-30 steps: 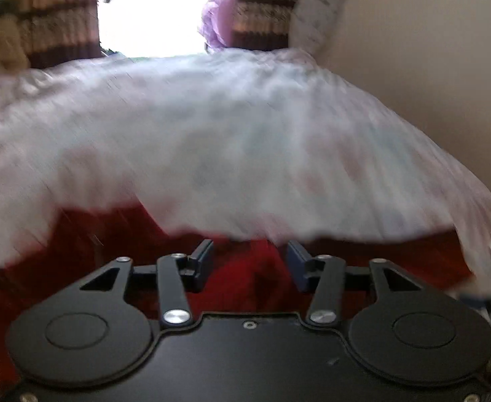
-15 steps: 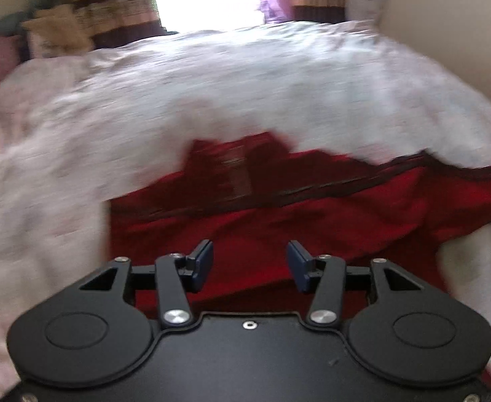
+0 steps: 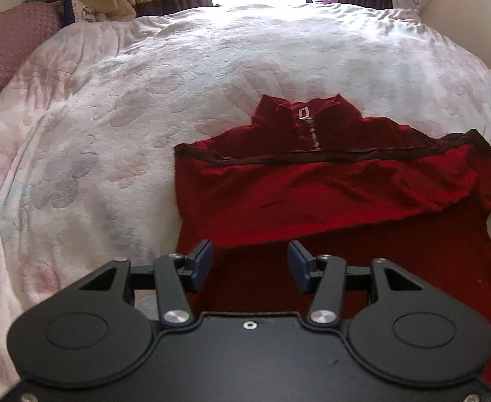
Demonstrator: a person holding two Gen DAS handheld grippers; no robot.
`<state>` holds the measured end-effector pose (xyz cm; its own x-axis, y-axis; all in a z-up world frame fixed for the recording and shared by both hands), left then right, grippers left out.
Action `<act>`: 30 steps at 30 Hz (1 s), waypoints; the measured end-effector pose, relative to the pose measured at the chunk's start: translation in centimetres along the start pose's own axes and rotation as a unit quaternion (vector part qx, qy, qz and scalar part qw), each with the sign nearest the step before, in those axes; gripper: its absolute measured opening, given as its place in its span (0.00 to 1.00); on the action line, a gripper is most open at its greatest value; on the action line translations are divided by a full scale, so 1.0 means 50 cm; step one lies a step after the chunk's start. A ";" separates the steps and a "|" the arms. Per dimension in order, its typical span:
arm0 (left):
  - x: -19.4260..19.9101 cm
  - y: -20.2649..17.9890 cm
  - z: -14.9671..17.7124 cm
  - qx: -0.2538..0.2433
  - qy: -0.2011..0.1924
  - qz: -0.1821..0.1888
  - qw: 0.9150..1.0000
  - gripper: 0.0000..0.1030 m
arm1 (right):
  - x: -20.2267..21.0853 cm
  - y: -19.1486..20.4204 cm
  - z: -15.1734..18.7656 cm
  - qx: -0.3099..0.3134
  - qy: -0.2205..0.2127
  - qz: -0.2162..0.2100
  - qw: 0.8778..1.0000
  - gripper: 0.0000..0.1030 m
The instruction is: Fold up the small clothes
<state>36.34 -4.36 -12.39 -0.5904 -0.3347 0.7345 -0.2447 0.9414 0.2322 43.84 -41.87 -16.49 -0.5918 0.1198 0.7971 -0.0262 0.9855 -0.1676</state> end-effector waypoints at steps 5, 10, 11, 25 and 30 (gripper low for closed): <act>0.008 -0.101 -0.041 -0.014 -0.016 0.040 0.999 0.50 | -0.001 -0.011 0.006 -0.001 -0.001 0.000 1.000 0.80; 0.046 -0.242 -0.073 -0.037 -0.034 0.108 0.993 0.50 | -0.005 -0.041 0.023 -0.013 0.007 0.007 1.000 0.80; 0.049 -0.263 -0.073 -0.042 -0.035 0.118 0.992 0.50 | -0.007 -0.049 0.025 -0.017 0.008 0.008 1.000 0.80; 0.027 -0.433 -0.074 -0.073 -0.024 0.148 0.986 0.50 | -0.006 -0.061 0.033 -0.028 0.012 -0.007 0.999 0.81; 0.006 -0.452 -0.067 -0.075 -0.016 0.145 0.986 0.50 | 0.000 -0.061 0.026 -0.035 0.005 -0.017 0.999 0.80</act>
Point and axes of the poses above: each gripper's, at about its wrist camera, not at the fingertips, and x roughly against the way its jaws point, y to its left, z to its underside, the point moved 3 cm from there along -x, roughly the way its jaws point, and after that the axes turned 12 degrees about -z, right-handed, at the moved point
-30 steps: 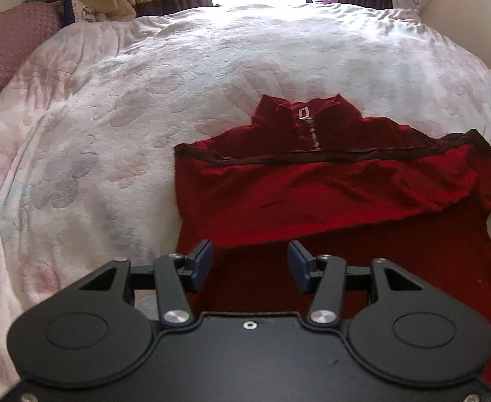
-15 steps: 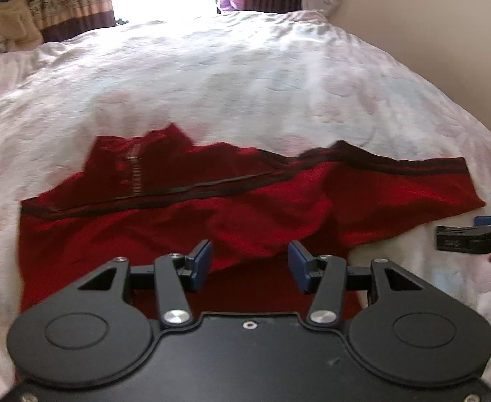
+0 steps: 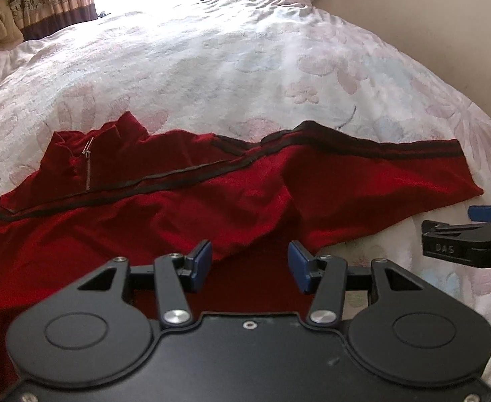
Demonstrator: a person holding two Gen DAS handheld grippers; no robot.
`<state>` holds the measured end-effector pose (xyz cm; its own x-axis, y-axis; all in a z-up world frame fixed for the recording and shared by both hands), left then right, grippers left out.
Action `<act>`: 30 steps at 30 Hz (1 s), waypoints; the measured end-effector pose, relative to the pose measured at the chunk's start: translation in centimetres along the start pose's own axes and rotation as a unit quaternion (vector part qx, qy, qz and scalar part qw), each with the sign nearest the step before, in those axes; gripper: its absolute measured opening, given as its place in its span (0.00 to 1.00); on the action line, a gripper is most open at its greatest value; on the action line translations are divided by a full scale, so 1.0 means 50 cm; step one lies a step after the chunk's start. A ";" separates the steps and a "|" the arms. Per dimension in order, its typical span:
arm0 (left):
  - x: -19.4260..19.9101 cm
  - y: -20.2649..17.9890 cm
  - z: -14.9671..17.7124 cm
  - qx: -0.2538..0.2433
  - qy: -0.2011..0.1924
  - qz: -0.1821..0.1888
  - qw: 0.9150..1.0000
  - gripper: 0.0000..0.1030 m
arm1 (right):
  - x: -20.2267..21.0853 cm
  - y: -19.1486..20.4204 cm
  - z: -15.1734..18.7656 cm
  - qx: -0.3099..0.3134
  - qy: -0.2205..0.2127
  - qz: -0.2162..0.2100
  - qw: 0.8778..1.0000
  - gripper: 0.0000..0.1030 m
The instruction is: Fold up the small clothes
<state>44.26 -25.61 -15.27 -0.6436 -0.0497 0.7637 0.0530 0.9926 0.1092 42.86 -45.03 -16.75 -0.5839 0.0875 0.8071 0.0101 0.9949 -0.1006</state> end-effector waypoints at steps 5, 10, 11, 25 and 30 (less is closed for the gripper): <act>-0.026 0.007 0.014 -0.010 0.009 -0.010 1.000 0.50 | 0.000 -0.002 -0.002 -0.002 -0.002 -0.001 1.000 0.81; -0.019 0.098 0.004 -0.013 0.000 -0.049 0.999 0.50 | -0.010 -0.036 -0.005 -0.022 -0.003 0.002 1.000 0.80; -0.012 0.130 -0.001 -0.009 -0.004 -0.057 0.998 0.50 | -0.012 -0.050 -0.006 -0.031 -0.011 0.006 0.999 0.78; 0.047 0.457 0.140 0.021 0.030 -0.166 0.985 0.51 | -0.096 -0.378 0.048 -0.404 -0.071 -0.104 0.906 0.69; 0.039 0.518 0.197 0.067 0.058 -0.183 0.979 0.51 | -0.135 -0.433 0.115 -0.535 -0.123 -0.188 0.814 0.68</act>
Point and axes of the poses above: each gripper's, at about its wrist camera, not at the fingertips, and x roughly against the way its jaws point, y to its left, z to its underside, the point moved 3 cm from there along -x, roughly the way its jaws point, and after that the axes turned 12 degrees about -z, right-handed, at the moved point
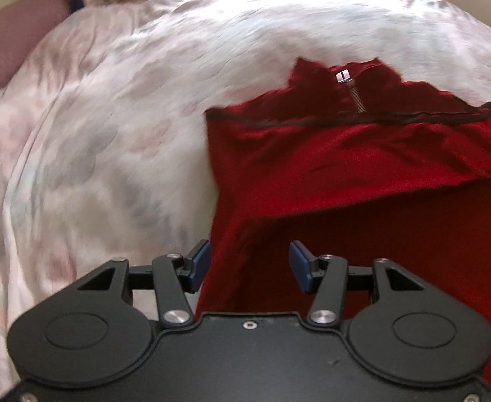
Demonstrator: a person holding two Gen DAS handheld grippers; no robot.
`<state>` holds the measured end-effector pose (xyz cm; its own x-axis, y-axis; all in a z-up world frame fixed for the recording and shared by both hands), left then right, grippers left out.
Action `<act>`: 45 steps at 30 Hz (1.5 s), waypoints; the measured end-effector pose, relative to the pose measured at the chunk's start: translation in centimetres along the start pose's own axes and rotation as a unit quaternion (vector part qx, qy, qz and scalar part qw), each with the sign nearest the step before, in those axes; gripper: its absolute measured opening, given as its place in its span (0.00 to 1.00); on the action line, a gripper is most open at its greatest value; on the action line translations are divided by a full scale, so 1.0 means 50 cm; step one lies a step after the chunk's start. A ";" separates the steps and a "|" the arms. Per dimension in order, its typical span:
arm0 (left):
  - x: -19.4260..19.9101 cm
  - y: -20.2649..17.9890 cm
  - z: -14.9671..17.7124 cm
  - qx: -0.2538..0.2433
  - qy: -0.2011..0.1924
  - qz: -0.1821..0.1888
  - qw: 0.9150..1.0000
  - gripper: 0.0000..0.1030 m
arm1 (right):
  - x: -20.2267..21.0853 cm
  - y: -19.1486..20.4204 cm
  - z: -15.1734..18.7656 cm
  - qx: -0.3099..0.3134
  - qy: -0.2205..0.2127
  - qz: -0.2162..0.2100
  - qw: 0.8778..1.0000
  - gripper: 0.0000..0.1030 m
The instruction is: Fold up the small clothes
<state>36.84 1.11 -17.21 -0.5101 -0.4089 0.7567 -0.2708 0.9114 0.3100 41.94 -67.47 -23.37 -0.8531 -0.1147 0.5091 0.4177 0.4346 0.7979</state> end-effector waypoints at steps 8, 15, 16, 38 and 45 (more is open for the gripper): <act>-0.019 0.039 0.029 0.008 0.010 -0.030 0.999 0.52 | -0.047 0.010 0.004 0.045 -0.012 -0.002 0.999 0.04; -0.041 0.099 0.028 -0.009 -0.002 -0.093 0.996 0.52 | 0.018 0.153 0.053 0.193 -0.060 -0.019 0.979 0.03; -0.046 0.108 0.026 -0.009 -0.008 -0.096 0.995 0.52 | 0.030 0.181 0.067 0.219 -0.066 -0.027 0.973 0.03; -0.079 0.251 0.013 0.077 -0.020 -0.012 0.997 0.52 | 0.035 0.669 0.989 0.525 0.196 -0.199 0.804 0.17; -0.057 0.244 0.022 0.082 -0.026 -0.004 0.996 0.52 | 0.142 0.627 1.014 0.594 0.169 -0.180 0.766 0.55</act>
Point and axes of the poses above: each gripper's, at about its wrist camera, not at the fingertips, and x roughly against the way its jaws point, y to its left, z to its underside, the point moved 3 cm from there along -x, roughly the way its jaws point, and after that the axes turned 12 degrees about -z, right-handed, at the moved point
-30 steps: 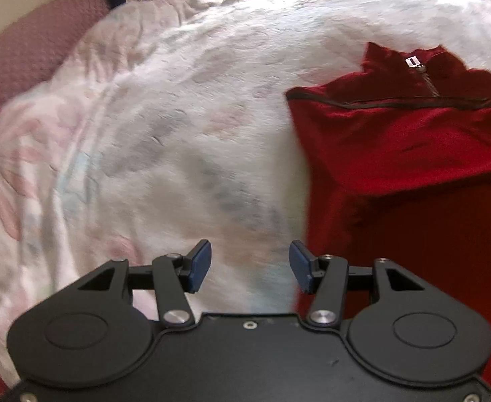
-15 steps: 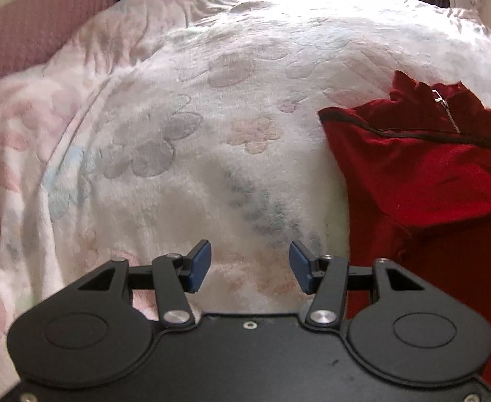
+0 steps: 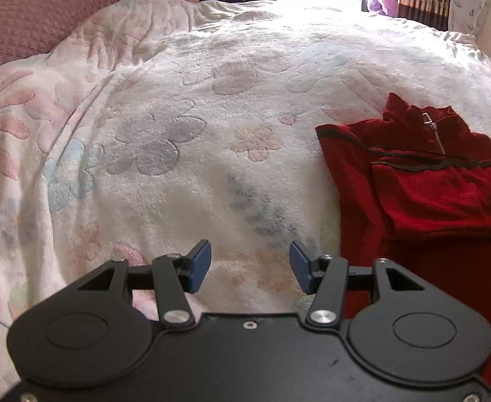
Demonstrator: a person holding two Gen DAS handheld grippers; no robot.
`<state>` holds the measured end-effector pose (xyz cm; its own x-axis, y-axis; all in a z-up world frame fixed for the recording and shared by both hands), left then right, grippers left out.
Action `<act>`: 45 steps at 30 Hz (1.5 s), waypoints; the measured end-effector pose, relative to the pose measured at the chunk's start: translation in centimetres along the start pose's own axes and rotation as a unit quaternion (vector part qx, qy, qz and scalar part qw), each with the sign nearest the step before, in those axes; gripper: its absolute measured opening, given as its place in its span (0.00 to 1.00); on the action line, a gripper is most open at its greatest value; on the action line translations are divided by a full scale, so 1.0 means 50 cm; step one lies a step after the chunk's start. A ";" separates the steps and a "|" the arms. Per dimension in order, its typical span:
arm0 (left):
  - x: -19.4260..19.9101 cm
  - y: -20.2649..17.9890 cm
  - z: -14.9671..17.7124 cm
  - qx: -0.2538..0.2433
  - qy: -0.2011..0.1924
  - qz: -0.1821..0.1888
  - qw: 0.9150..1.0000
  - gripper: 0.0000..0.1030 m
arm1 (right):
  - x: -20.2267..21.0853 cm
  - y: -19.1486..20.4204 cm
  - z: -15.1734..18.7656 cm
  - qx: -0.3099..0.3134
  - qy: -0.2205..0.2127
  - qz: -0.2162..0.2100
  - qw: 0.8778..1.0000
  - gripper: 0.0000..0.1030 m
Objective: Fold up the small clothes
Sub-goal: 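Bring both tools to the hem of the narrowed shirt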
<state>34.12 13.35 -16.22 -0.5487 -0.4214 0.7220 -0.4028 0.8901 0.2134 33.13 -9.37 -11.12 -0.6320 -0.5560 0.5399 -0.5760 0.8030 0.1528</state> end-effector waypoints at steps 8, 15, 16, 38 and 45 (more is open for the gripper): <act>0.025 -0.029 0.011 -0.013 -0.008 0.004 1.000 0.52 | 0.118 -0.089 0.016 -0.030 -0.003 0.064 0.998 0.70; 0.018 -0.019 0.007 -0.006 -0.002 0.013 1.000 0.52 | 0.096 -0.123 0.036 -0.080 0.004 0.068 0.994 0.70; 0.015 -0.015 0.006 -0.003 0.002 0.014 1.000 0.52 | 0.082 -0.116 0.037 -0.077 0.009 0.066 0.995 0.70; -0.023 0.018 -0.016 0.017 0.033 0.051 0.998 0.52 | -0.244 0.035 0.028 -0.051 0.095 0.036 0.993 0.06; -0.023 0.023 -0.016 0.025 0.036 0.054 0.998 0.52 | -0.214 0.073 -0.009 -0.036 0.056 0.043 0.997 0.04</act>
<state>34.84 15.01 -16.28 -0.5372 -0.3087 0.7849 -0.3807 0.9192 0.1010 38.04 -0.42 -15.94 -0.6135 -0.4605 0.6416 -0.4809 0.8622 0.1591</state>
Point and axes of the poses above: each gripper's, at about its wrist camera, not at the fingertips, and x roughly against the way its jaws point, y to its left, z to its underside, the point moved 3 cm from there along -x, roughly the way its jaws point, and after that the axes turned 12 degrees about -z, right-handed, at the moved point
